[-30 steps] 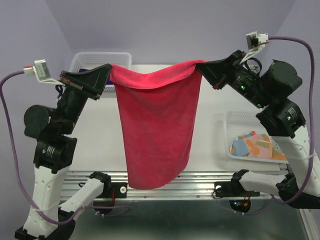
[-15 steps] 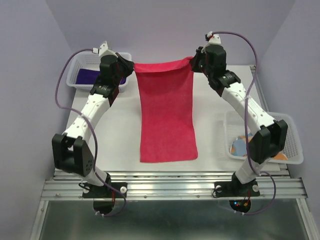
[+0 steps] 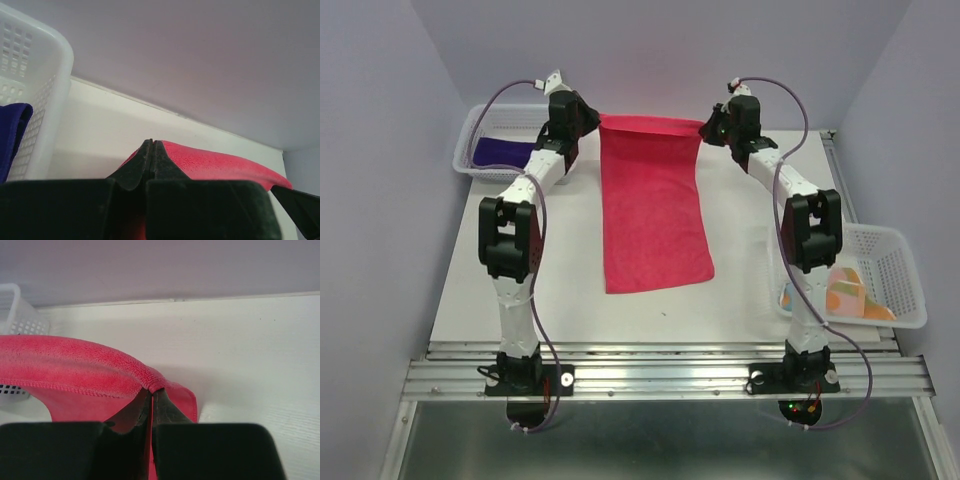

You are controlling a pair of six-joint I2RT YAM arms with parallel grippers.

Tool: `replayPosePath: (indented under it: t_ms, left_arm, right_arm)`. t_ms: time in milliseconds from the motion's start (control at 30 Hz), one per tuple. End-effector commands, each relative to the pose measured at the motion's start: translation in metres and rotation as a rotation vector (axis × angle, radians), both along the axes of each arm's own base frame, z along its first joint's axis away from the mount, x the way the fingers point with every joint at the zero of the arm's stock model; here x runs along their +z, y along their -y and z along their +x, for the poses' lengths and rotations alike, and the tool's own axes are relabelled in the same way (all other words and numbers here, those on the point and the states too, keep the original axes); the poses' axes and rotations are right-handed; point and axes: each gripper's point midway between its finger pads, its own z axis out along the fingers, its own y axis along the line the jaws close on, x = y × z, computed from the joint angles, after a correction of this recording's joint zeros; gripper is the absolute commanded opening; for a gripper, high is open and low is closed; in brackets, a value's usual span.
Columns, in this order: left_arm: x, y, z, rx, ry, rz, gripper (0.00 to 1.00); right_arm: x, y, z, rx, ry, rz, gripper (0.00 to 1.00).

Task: Fold and stack the towels
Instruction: Flatten out the crumpled towel, then fold the towel

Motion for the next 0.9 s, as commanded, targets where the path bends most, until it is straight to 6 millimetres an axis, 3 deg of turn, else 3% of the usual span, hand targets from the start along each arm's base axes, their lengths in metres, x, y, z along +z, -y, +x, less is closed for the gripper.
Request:
replayPosePath:
  t_ms: [0, 167, 200, 300, 333, 367, 433, 467, 500, 533, 600, 633, 667, 733, 767, 833, 867]
  left_arm:
    - [0.032, -0.007, 0.019, 0.01, 0.092, 0.005, 0.0]
    - [0.01, -0.007, 0.013, -0.002, 0.043, 0.011, 0.0]
    - [0.015, -0.008, 0.008, 0.0, 0.047, 0.009, 0.0]
    - [-0.001, -0.011, -0.005, 0.002, 0.003, 0.007, 0.0]
    - [0.006, -0.011, -0.011, 0.002, 0.012, -0.005, 0.0]
    - [-0.01, -0.01, -0.019, -0.009, -0.019, -0.006, 0.0]
    - [-0.021, -0.01, -0.033, -0.02, -0.045, -0.019, 0.0]
    - [-0.013, -0.01, -0.034, -0.022, -0.032, -0.027, 0.0]
    - [-0.029, -0.011, -0.042, -0.022, -0.067, -0.025, 0.0]
    - [-0.02, -0.01, -0.049, -0.026, -0.055, -0.039, 0.0]
    - [-0.036, -0.011, -0.064, -0.023, -0.088, -0.042, 0.0]
    - [-0.025, -0.01, -0.073, -0.028, -0.071, -0.047, 0.0]
    - [-0.037, -0.011, -0.081, -0.023, -0.095, -0.046, 0.0]
    - [-0.03, -0.007, -0.095, -0.027, -0.086, -0.049, 0.0]
    - [-0.041, -0.008, -0.103, -0.017, -0.111, -0.049, 0.0]
    - [-0.038, -0.007, -0.117, -0.02, -0.113, -0.06, 0.0]
    - [-0.052, -0.007, -0.127, -0.019, -0.143, -0.061, 0.0]
  right_arm:
    - [0.048, -0.007, 0.022, 0.074, 0.135, 0.08, 0.01]
    - [0.039, -0.016, 0.014, 0.147, 0.09, 0.101, 0.01]
    - [0.028, -0.017, 0.007, 0.156, 0.033, 0.101, 0.01]
    - [0.021, -0.02, -0.012, 0.172, -0.044, 0.135, 0.01]
    - [0.013, -0.019, -0.019, 0.167, -0.085, 0.142, 0.01]
    - [0.011, -0.022, -0.03, 0.183, -0.116, 0.161, 0.01]
    - [-0.01, -0.023, -0.049, 0.188, -0.208, 0.185, 0.01]
    - [-0.002, -0.023, -0.052, 0.187, -0.202, 0.192, 0.01]
    - [-0.008, -0.022, -0.064, 0.192, -0.234, 0.2, 0.01]
    - [-0.008, -0.022, -0.07, 0.192, -0.243, 0.206, 0.01]
    - [-0.008, -0.021, -0.086, 0.2, -0.263, 0.214, 0.01]
    - [-0.009, -0.02, -0.092, 0.199, -0.278, 0.215, 0.01]
    - [-0.008, -0.02, -0.098, 0.207, -0.287, 0.217, 0.01]
    - [-0.009, -0.019, -0.115, 0.215, -0.309, 0.221, 0.01]
    - [-0.007, -0.02, -0.122, 0.232, -0.311, 0.23, 0.01]
    - [-0.01, -0.02, -0.138, 0.243, -0.335, 0.239, 0.01]
    - [-0.013, -0.02, -0.145, 0.255, -0.351, 0.246, 0.01]
